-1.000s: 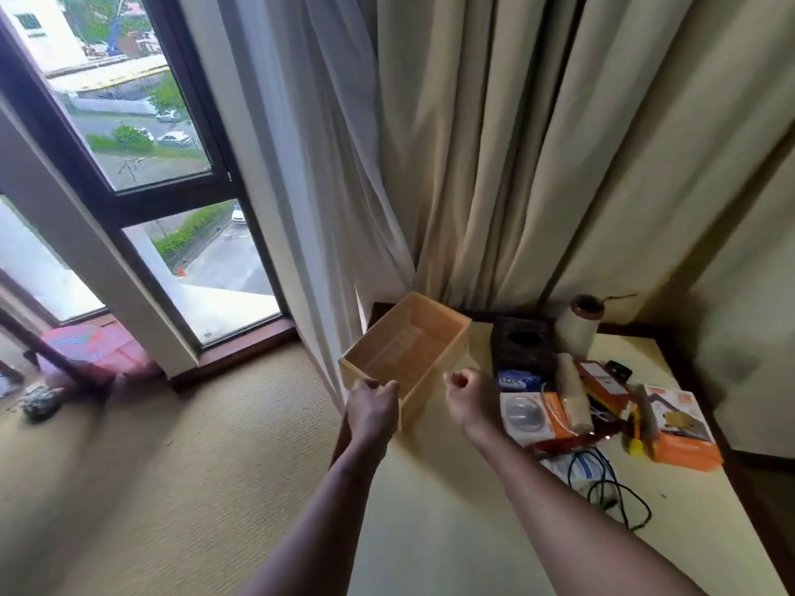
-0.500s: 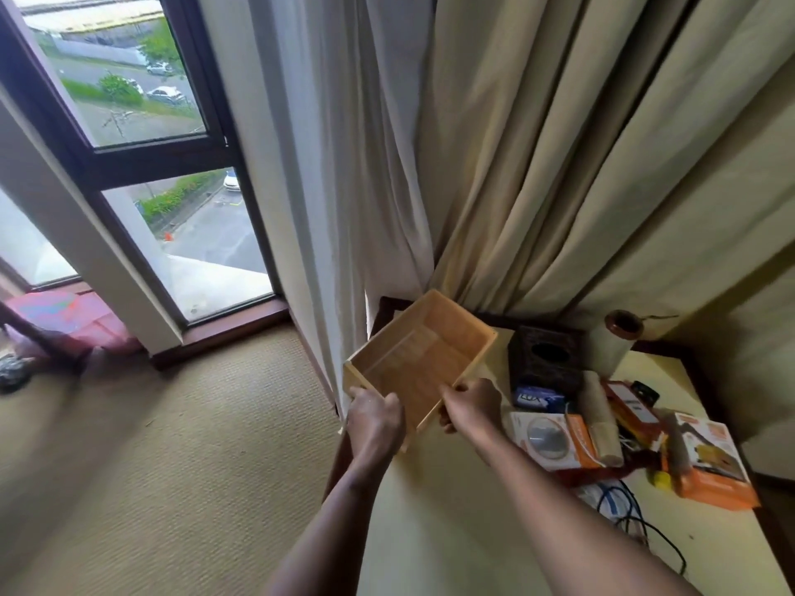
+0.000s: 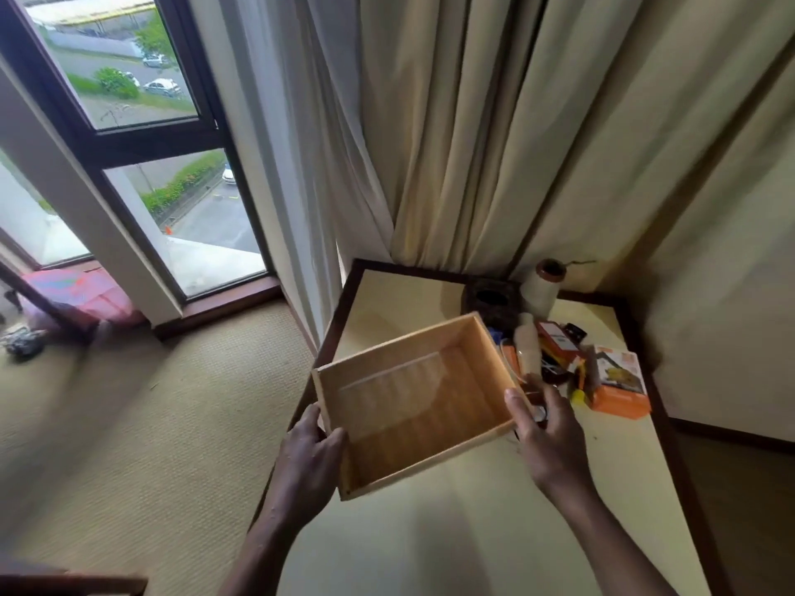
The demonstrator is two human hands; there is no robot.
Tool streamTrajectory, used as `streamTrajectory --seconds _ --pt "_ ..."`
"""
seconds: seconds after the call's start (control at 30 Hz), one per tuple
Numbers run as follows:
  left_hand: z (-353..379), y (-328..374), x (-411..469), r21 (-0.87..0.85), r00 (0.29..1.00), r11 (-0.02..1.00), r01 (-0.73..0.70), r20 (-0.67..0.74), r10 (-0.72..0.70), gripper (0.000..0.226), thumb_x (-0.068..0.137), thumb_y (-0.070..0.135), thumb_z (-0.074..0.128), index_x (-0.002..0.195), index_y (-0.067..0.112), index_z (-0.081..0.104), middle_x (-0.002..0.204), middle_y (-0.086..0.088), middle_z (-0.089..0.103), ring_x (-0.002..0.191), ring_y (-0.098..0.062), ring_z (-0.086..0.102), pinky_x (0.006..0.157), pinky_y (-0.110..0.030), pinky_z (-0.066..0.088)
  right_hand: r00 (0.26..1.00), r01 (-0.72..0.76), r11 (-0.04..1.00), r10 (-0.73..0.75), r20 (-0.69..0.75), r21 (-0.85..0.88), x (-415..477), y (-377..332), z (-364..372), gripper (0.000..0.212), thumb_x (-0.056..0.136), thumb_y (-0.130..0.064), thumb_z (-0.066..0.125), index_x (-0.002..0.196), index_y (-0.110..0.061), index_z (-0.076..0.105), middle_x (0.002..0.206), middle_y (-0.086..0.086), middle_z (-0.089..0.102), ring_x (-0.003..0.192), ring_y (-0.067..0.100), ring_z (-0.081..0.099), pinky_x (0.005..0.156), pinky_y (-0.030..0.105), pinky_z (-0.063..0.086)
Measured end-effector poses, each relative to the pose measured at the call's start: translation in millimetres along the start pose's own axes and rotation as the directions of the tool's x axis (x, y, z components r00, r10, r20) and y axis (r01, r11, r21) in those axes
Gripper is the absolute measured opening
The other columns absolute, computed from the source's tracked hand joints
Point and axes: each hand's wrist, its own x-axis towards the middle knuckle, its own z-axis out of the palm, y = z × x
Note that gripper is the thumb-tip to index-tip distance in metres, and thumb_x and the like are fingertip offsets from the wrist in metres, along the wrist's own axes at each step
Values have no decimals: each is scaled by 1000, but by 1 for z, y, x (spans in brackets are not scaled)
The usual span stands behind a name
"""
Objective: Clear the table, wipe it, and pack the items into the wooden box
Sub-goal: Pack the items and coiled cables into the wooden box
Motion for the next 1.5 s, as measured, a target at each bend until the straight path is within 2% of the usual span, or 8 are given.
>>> streamTrajectory --seconds 0.17,0.43,0.63,0.8,1.03,1.23,1.4,1.5 --pt "35 3 -57 128 991 990 -57 131 40 9 101 17 54 106 18 62 92 -5 71 81 -20 69 63 -40 59 995 -24 994 33 89 -104 -53 60 -67 26 98 -48 58 115 -30 67 101 -9 72 88 11 70 74 36 60" --pt "124 -21 -100 261 985 964 56 143 -97 38 102 27 56 139 27 60 110 -5 74 92 -21 71 81 -44 62 968 -179 961 210 134 -211 -102 155 -113 16 101 -34 56 106 -20 63 94 1 70 79 12 64 63 29 51" --pt "164 -34 -97 457 991 887 70 66 -113 39 101 29 54 139 24 59 127 -14 70 112 -35 67 89 -42 56 961 -213 922 258 102 -324 -103 186 -109 31 104 -37 49 129 -20 56 113 5 68 90 19 63 73 34 55" --pt "160 -7 -84 698 994 716 24 60 -93 60 101 65 37 147 29 49 141 -8 59 125 -30 60 96 -42 51 962 -211 898 260 80 -386 -81 169 -119 51 102 -51 43 143 -20 44 140 7 51 100 17 54 69 30 40" --pt "196 38 41 624 934 696 -355 273 232 66 94 36 63 153 26 38 150 -12 39 134 -34 44 100 -46 49 984 -165 909 126 -124 -382 63 148 -106 62 98 -48 53 146 -11 40 146 19 41 133 38 39 93 51 46" --pt "242 46 137 771 854 374 -515 498 151 99 94 59 57 163 31 -7 168 -15 -26 154 -46 -16 121 -67 7 949 -303 853 232 -212 -425 160 147 -78 77 98 -49 51 156 -9 20 164 23 16 149 45 17 114 60 31" --pt "263 38 180 798 817 177 -576 555 158 99 86 83 18 161 29 -18 165 -15 -33 152 -43 -27 120 -70 -6 927 -375 815 327 -183 -442 200 168 -73 92 95 -53 52 161 -14 2 169 17 -11 155 40 -10 121 62 11" --pt "269 25 194 797 802 112 -593 572 175 91 95 77 20 161 27 -18 165 -17 -33 152 -44 -25 119 -72 -4 928 -373 809 324 -186 -453 211 185 -68 95 93 -60 51 160 -15 2 168 19 -9 154 42 -9 119 65 12"
